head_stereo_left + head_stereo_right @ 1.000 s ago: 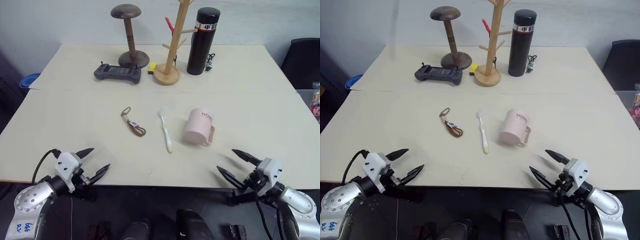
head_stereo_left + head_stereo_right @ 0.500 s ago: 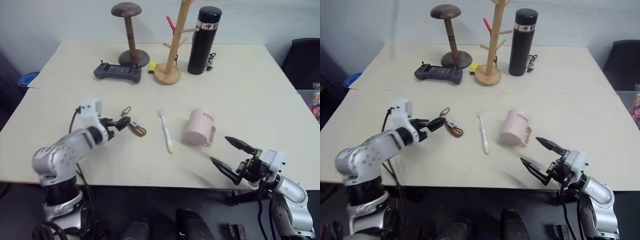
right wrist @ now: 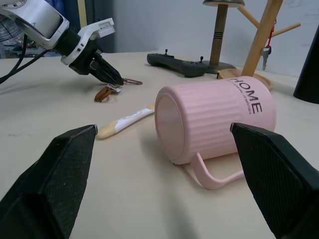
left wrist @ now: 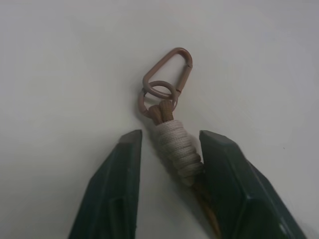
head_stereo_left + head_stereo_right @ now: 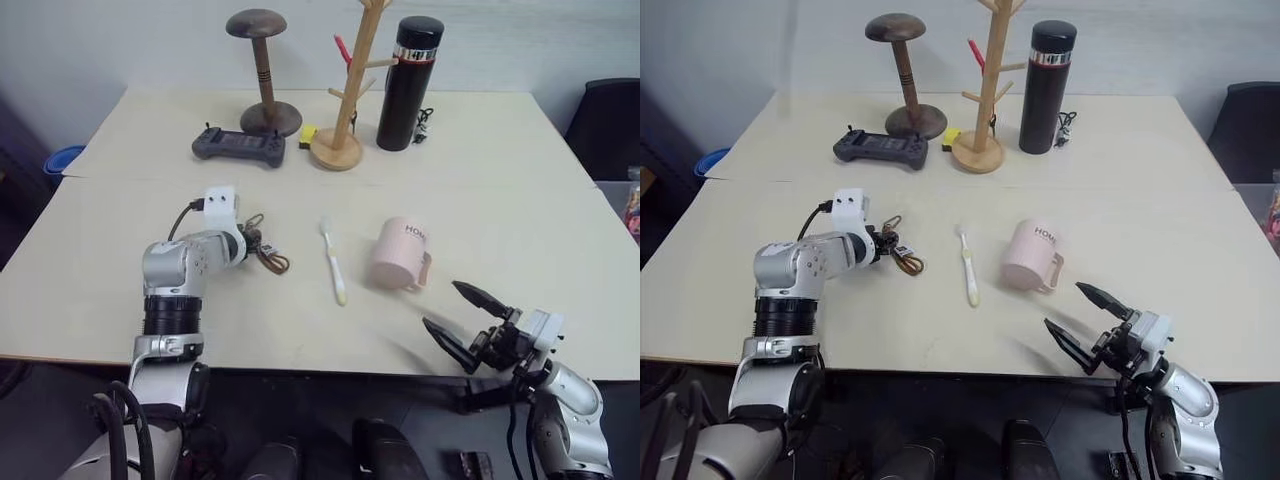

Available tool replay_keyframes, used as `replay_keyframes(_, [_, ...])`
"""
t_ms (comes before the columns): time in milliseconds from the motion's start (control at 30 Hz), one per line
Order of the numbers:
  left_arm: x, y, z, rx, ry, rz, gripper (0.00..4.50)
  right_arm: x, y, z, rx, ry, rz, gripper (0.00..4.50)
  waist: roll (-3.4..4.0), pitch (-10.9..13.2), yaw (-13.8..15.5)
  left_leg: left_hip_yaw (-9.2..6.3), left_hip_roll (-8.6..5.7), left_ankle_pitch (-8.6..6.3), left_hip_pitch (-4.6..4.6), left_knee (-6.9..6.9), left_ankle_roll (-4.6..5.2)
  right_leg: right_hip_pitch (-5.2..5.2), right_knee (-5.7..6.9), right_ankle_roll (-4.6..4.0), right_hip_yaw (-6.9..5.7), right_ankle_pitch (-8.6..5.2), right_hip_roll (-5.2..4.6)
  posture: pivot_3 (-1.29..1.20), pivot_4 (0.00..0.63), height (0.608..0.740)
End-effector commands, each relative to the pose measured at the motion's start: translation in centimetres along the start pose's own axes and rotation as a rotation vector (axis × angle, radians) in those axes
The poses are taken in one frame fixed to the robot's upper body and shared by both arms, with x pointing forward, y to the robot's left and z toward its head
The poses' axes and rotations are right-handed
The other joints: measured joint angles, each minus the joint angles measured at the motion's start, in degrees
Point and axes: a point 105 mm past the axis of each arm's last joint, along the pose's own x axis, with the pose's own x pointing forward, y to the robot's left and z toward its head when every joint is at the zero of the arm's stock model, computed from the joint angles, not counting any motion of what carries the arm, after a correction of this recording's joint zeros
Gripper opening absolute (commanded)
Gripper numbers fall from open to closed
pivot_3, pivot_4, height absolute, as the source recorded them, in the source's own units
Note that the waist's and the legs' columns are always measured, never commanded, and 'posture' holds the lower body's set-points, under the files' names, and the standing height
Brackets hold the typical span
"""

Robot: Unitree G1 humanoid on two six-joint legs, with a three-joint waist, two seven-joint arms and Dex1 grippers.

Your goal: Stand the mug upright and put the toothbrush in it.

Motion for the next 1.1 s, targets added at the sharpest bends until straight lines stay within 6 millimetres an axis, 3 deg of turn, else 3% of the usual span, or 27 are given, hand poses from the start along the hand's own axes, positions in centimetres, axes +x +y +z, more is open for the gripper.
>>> replay_keyframes(33, [0.3,0.3,-0.6,-0.019,-0.033,-0.040,0.71,-0.4,-0.4,0.6,-0.031,-0.032,-0.020,4.50,0.02,0.0,0.0,0.00,0.00,0.00,0.00,0.00,0.00,0.00,0.00,0.00,0.00,0.00,0.00,0.00,0.150,0.740])
replay_keyframes(100, [-0.5,0.8,1.2,-0.038,-0.168,-0.064,0.24,-0.4,-0.4,0.6,-0.029,-0.037,-0.018,4.50,0.01,0.0,-0.2,0.02,0.01,0.00,0.00,-0.02,0.00,-0.02,-0.01,0.00,0.01,0.00,0.00,0.00,0.150,0.740])
replay_keyframes(133, [-1.2,2.0,1.8,-0.075,-0.227,-0.040,0.15,-0.3,-0.2,0.7,-0.026,-0.043,-0.005,4.50,0.00,0.0,-0.4,0.02,0.03,0.00,-0.01,-0.03,0.00,-0.02,-0.01,0.00,0.00,0.00,0.01,0.00,0.150,0.740])
replay_keyframes(300, [-4.3,8.3,2.3,-0.128,-0.350,0.175,0.15,1.0,1.5,1.4,-0.001,-0.064,0.093,4.50,-0.07,0.1,-1.2,0.02,0.16,-0.01,-0.04,-0.08,-0.06,-0.12,-0.01,-0.03,0.00,-0.02,0.11,0.00,0.150,0.740])
replay_keyframes(433, [-10.4,18.1,0.4,-0.108,-0.350,0.608,0.15,3.2,2.6,3.2,-0.033,-0.193,0.102,4.50,-0.08,0.1,-2.2,-0.04,0.32,-0.13,0.14,-0.17,-0.28,-0.21,0.09,-0.05,0.18,-0.02,0.47,0.00,0.150,0.740])
replay_keyframes(500, [-12.2,19.8,-0.4,-0.170,-0.349,0.646,0.15,3.8,2.7,3.5,-0.052,-0.210,0.101,4.50,-0.08,0.1,-2.2,-0.17,0.33,-0.17,0.19,-0.21,-0.32,-0.21,0.22,-0.12,0.13,-0.06,0.52,0.00,0.150,0.740])
replay_keyframes(600, [-13.2,20.4,-0.7,-0.164,-0.343,0.664,0.15,4.2,2.5,3.8,-0.077,-0.217,0.107,4.50,-0.11,0.1,-0.7,-0.27,0.25,-0.19,0.15,-0.15,-0.27,-0.16,0.20,-0.14,0.08,-0.07,0.46,0.00,0.150,0.740])
replay_keyframes(800, [-14.1,20.3,-1.1,-0.092,-0.306,0.614,2.02,4.8,1.9,4.9,-0.122,-0.210,0.137,4.50,-0.12,0.1,0.6,-0.43,0.08,-0.20,0.13,-0.10,-0.14,-0.04,0.12,-0.14,0.02,-0.07,0.31,0.00,0.150,0.740])
replay_keyframes(967, [-15.8,18.7,0.7,0.172,-0.369,0.391,3.45,2.9,-0.2,5.2,-0.105,-0.092,0.089,4.50,-0.11,0.1,-0.2,-0.41,0.19,-0.21,0.10,-0.19,-0.17,-0.10,0.11,-0.19,0.02,-0.10,0.39,0.00,0.150,0.740])
replay_keyframes(1033, [-16.5,17.6,1.2,0.332,-0.386,0.285,3.45,1.8,-1.1,5.5,-0.095,-0.039,0.061,4.50,-0.10,0.1,-0.6,-0.41,0.23,-0.22,0.10,-0.18,-0.19,-0.10,0.04,-0.21,0.02,-0.11,0.39,0.00,0.150,0.740])
replay_keyframes(1100, [-16.9,15.1,1.3,0.464,-0.441,0.083,3.45,0.5,-2.2,5.6,-0.095,0.026,0.016,4.50,-0.05,0.1,-0.7,-0.40,0.23,-0.23,0.11,-0.22,-0.20,-0.09,-0.07,-0.26,0.03,-0.13,0.38,0.00,0.150,0.740])
